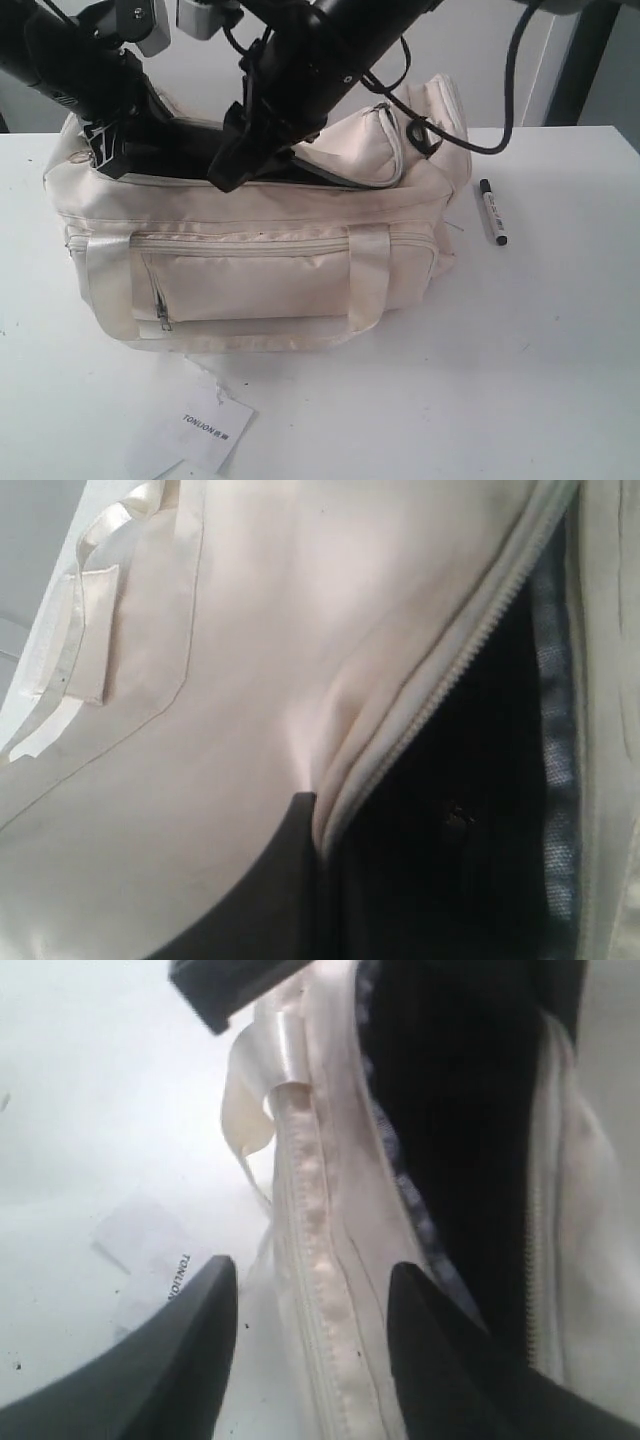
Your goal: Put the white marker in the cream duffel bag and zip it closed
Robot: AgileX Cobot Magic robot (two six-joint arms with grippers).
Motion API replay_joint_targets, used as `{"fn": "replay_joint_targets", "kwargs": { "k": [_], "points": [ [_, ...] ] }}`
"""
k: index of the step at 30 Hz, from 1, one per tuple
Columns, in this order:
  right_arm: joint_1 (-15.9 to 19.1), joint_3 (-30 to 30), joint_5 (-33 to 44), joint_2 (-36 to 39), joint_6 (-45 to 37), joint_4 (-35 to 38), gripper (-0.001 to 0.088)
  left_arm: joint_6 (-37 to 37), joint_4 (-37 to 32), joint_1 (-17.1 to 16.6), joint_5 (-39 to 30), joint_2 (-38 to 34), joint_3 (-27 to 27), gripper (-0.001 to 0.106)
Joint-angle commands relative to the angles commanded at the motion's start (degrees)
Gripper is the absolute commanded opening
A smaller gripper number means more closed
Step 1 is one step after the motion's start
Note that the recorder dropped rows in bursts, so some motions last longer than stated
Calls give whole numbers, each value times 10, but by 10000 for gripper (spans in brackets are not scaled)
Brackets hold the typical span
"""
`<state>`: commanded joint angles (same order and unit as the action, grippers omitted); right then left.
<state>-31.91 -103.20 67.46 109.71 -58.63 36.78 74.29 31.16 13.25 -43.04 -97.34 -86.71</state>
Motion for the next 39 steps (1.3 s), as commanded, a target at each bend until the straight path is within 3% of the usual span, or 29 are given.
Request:
{"fn": "replay_joint_targets", "kwargs": {
  "k": [7,16,19,24,39],
  "points": [
    [0,0,-74,28,-56,4,456,-5,2,0,0,0,0,3],
    [0,0,-106,61,-58,-9,445,-10,2,0,0,0,0,3],
    [0,0,-111,63,-56,-11,368,-10,2,0,-1,0,0,3],
    [0,0,-105,63,-56,-11,-6,-11,5,0,-1,0,0,3],
    [0,0,-85,69,-56,-12,0,-16,18,0,10,9,-26,0]
  ]
}}
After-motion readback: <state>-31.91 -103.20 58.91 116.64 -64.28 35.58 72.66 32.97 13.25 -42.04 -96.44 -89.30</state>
